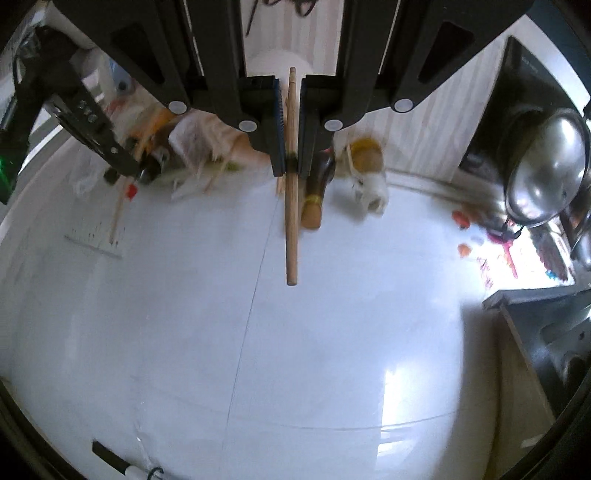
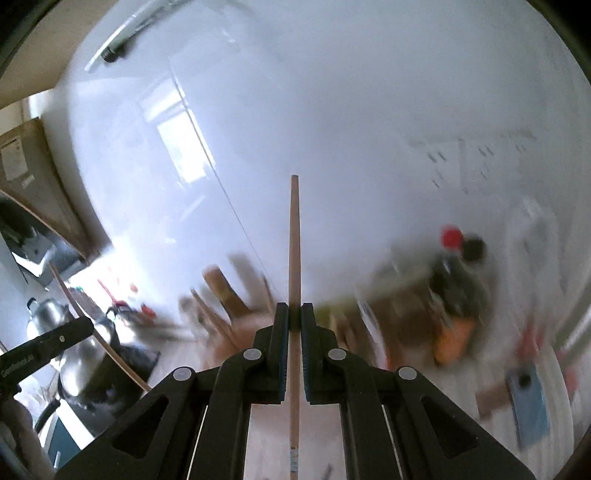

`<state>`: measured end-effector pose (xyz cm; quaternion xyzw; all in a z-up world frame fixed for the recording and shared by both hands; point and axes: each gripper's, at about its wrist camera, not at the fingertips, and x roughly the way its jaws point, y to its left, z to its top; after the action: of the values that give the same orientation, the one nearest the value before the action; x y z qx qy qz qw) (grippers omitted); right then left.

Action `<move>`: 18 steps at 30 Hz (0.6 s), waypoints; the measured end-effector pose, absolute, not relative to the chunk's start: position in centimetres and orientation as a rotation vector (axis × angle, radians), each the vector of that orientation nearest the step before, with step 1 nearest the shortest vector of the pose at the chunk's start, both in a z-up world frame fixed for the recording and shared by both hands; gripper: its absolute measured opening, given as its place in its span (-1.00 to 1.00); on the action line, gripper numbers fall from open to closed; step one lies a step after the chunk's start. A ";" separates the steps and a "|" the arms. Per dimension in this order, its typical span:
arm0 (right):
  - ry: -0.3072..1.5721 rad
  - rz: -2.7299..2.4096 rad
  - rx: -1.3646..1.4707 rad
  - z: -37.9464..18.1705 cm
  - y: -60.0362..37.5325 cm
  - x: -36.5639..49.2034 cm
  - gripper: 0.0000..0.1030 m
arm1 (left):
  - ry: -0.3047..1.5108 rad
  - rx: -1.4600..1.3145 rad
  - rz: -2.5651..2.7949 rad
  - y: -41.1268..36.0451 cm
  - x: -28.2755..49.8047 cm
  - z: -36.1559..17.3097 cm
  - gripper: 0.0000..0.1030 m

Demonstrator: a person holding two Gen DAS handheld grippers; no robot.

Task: Organize utensils
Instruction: 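Lower the left tool's chopstick into the holder while the right tool lowers its chopstick there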

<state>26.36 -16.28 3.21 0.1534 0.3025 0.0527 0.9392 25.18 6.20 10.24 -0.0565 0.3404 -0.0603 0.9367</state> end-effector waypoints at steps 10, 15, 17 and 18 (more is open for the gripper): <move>0.521 0.107 0.327 4.9 -13.9 35.4 -0.88 | 0.701 -0.132 -0.154 4.2 32.4 10.3 -0.92; 0.493 0.114 0.322 3.6 -12.7 37.9 -0.88 | 0.754 -0.125 -0.162 3.8 34.7 8.0 -0.92; 0.502 0.120 0.314 2.7 -12.3 38.6 -0.88 | 0.777 -0.123 -0.169 3.8 35.0 7.0 -0.92; 0.507 0.125 0.310 2.4 -12.1 38.8 -0.88 | 0.784 -0.119 -0.165 3.9 35.1 6.5 -0.92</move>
<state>38.77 -12.15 2.39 0.1527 0.2497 0.0618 0.9542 35.11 3.92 6.52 -0.0578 0.3815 -0.0805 0.9191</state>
